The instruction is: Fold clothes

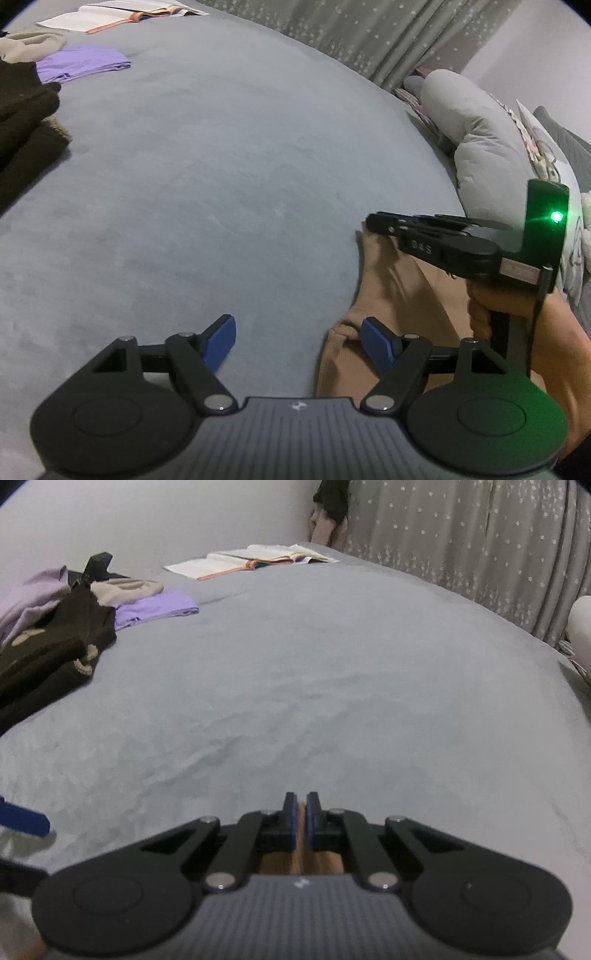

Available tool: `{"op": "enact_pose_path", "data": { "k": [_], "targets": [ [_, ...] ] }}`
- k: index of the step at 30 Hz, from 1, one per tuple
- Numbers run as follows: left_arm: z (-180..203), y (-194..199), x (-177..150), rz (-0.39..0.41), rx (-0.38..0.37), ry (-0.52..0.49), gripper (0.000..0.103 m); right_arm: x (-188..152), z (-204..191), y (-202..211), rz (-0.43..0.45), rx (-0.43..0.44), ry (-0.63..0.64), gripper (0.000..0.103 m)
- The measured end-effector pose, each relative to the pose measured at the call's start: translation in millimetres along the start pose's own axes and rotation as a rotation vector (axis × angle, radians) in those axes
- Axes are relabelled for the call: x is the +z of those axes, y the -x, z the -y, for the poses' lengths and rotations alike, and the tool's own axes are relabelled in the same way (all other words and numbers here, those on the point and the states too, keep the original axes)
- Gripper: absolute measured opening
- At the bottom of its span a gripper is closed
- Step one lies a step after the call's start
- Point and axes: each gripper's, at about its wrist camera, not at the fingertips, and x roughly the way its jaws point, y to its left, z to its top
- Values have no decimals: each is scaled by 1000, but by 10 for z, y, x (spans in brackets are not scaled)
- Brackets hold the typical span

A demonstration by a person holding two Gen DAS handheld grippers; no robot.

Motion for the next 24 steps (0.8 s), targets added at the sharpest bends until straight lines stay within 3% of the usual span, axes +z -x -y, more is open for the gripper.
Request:
{"op": "enact_pose_path", "data": {
  "k": [3,7,9,13,21,24],
  "targets": [
    [35,-24,-22,-12,18,-33,74,-51,-53,-74,-32,-30,35,3],
    [40,-46,-16,-29,-13,-16,74,-55,-19,126,29,-7,-47,36],
    [39,-44,-18,-29,-10,-9,74,-83,20,283,70,26,-105,37],
    [66,-43,-27,-23,-5,-6,74,-359,-214,177,-55,37,-20,33],
    [46,15,-15,-2,-9,15,74,-626,-147,643,98,-6,-163,49],
    [5,21,-9,9,21,48,77,-889,-233,670,14,-33,-92,58]
  ]
}}
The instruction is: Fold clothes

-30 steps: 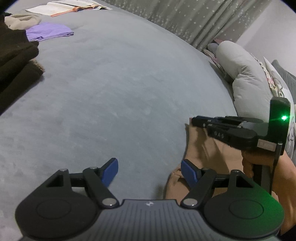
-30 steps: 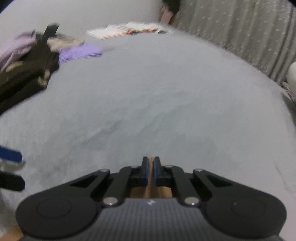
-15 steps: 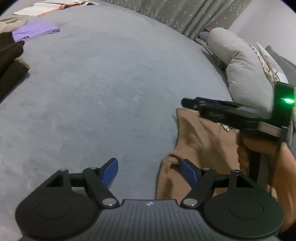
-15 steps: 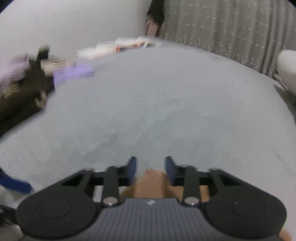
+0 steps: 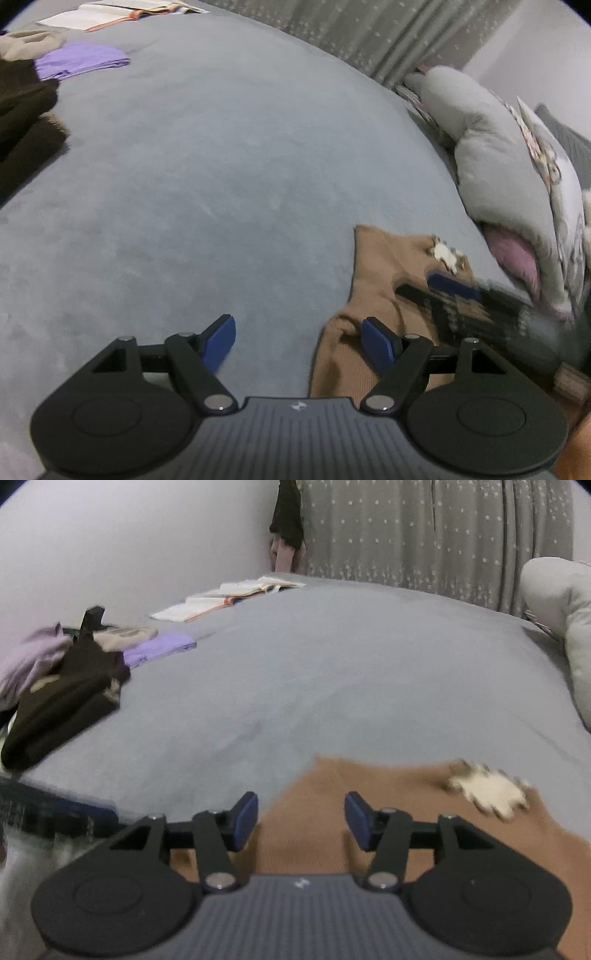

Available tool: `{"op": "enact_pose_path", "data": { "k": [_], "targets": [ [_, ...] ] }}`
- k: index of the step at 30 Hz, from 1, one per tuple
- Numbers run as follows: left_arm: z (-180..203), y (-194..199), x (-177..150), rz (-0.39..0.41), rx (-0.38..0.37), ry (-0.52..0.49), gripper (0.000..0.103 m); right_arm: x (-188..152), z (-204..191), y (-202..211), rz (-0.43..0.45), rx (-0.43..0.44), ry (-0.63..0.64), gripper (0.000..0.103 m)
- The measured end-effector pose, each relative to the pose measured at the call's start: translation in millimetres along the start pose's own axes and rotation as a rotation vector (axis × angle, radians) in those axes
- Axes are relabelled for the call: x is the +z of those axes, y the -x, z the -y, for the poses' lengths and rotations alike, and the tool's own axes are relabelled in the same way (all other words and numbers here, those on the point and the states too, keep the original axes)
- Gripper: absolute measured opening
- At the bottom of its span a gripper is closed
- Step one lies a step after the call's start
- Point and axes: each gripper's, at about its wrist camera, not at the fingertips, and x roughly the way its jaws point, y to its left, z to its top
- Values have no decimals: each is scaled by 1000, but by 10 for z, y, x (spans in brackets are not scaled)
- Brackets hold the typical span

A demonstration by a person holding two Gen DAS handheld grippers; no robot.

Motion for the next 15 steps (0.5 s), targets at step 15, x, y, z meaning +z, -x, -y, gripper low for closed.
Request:
{"op": "enact_pose_path", "data": {
  "k": [15],
  "targets": [
    [263,3,-200,10,-1,-114,78,-898,-80,603,-39,-130,-45,101]
  ]
}}
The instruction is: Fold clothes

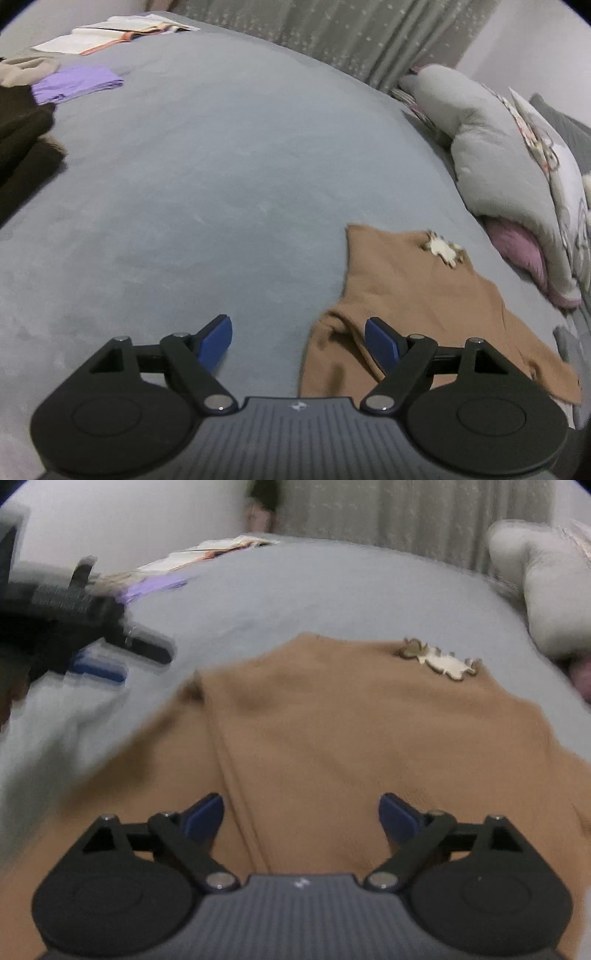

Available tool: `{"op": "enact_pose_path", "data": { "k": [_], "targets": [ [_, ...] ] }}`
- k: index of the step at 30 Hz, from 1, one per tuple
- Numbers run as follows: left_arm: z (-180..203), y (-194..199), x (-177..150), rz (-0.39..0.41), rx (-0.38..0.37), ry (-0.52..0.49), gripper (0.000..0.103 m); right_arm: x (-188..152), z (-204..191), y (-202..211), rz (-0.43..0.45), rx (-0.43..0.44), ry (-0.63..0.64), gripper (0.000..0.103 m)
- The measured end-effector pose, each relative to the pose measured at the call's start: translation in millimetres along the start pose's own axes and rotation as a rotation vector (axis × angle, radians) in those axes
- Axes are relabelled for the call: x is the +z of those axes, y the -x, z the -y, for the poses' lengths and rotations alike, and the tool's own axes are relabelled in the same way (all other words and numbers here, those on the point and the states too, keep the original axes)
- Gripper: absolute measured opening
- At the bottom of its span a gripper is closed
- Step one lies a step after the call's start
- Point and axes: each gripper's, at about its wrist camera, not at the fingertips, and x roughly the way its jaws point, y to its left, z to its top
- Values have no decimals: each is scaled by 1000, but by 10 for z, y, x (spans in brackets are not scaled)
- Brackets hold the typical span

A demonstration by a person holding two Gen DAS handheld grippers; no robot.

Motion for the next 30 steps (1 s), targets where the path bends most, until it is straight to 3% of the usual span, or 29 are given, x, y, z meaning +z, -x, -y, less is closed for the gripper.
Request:
{"op": "enact_pose_path", "data": {
  "k": [2,5,7,10,14,18,24,30],
  "targets": [
    [93,-19,-64,-9,-1,-31,78,-19,160,185,9,-23,-81,101],
    [202,-58,-144,-20,8,-71,78,-103,473,496,65,32,-217,103],
    [264,-109,-194,-30,26,-99,78,-232,699,530,10,49,-293,103],
    [342,-175,-253,-34,59,-147,79,-474,789,391,-83,1,-287,103],
    [425,-171,-306,-13,98,-228,79,-472,746,596,-42,10,-228,103],
    [401,-167,-292,-5,117,-229,79,-529,946,748,-27,5,-269,103],
    [435,-121,-324,10,125,-253,81,-757,1981,1144,100,-60,-655,103],
    [492,-168,-388,-2,127,-280,85,-1495,3133,1393,206,-162,-1235,103]
  ]
}}
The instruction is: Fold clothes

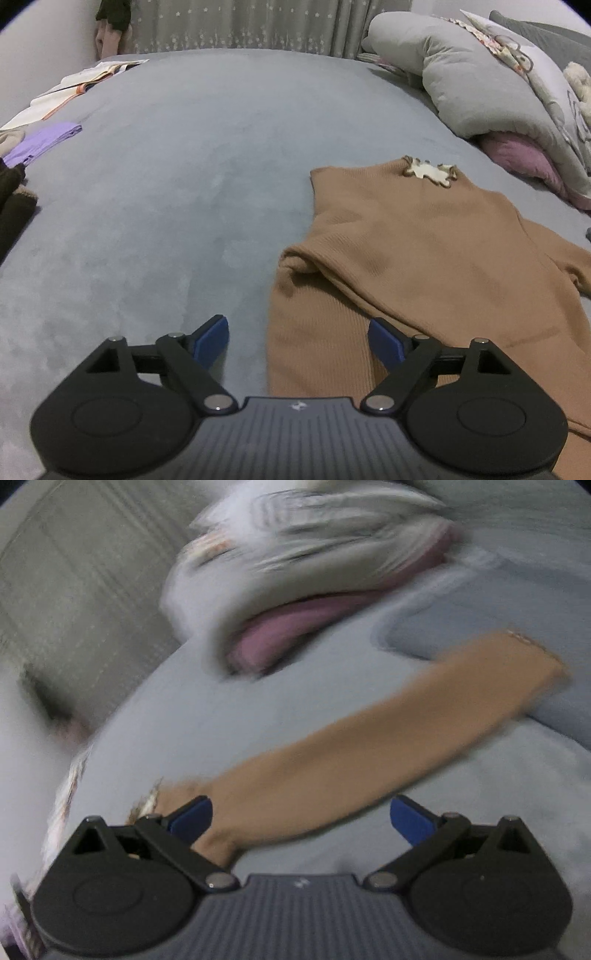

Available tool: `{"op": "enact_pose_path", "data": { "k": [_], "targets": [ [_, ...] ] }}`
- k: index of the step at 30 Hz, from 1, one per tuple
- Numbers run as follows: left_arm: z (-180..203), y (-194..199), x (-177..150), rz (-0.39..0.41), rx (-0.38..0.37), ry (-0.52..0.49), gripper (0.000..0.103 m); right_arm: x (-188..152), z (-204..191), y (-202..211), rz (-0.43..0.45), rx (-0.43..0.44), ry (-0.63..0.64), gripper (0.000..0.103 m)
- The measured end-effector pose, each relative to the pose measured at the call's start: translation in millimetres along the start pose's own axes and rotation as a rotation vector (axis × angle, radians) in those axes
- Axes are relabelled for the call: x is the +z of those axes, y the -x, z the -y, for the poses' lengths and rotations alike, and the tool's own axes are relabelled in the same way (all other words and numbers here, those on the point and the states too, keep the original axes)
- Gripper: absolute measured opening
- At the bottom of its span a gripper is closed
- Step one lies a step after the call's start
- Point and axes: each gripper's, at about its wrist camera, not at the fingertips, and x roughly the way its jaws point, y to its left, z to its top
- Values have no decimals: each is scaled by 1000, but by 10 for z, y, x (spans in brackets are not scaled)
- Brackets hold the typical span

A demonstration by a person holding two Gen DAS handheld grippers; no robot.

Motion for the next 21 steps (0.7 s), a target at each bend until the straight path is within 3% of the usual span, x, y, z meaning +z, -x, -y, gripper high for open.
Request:
{"op": "enact_pose_path", "data": {
  "k": [2,8,12,13,15,17,18,19,21],
  "targets": [
    [14,-1,-3,3,-6,-5,85,91,205,-56,24,-37,-72,103],
    [1,-2,-4,7,1,-2,85,271,399,-226,160,-202,-23,103],
    [7,-27,-1,10,1,2,86,295,371,-378,182,-209,-26,102],
    [2,-33,1,10,-2,3,86,300,373,-416,190,-207,-25,97],
    [-3,-35,2,10,-6,5,87,325,384,-398,202,-226,-11,75],
    [-11,-29,-3,9,-11,5,88,323,416,-367,215,-254,-14,41],
    [-13,-27,-4,8,-13,4,88,323,440,-349,222,-267,-17,32],
    [-22,-25,-3,8,-16,4,88,323,462,-342,227,-278,-19,17],
    [-34,-22,0,7,-19,5,89,321,503,-330,235,-264,-31,12]
  ]
}}
